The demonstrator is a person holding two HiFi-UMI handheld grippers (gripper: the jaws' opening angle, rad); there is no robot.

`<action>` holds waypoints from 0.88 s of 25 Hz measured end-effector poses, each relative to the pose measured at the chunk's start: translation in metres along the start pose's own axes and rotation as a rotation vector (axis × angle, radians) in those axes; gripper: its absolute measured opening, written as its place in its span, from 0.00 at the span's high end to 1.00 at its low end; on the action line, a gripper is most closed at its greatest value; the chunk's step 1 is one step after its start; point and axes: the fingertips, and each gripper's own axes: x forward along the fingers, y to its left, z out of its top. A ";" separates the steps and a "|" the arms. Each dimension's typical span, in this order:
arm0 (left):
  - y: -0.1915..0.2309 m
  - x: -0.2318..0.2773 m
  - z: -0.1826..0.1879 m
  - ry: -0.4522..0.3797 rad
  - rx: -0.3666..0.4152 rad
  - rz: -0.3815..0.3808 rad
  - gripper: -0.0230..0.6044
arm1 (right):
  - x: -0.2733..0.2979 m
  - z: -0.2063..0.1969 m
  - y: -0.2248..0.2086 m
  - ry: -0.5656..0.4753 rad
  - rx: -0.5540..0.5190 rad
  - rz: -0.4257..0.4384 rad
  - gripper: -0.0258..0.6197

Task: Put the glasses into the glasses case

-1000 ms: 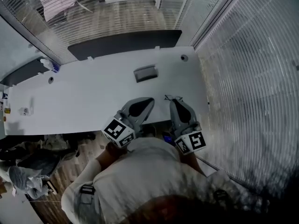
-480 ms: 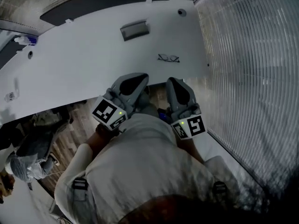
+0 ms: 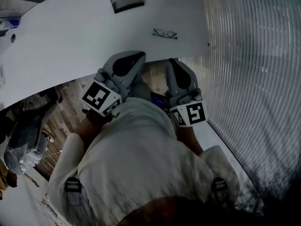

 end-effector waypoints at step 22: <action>0.104 0.076 -0.131 0.152 -0.057 0.033 0.96 | 0.077 -0.196 -0.115 0.506 -0.676 0.095 0.85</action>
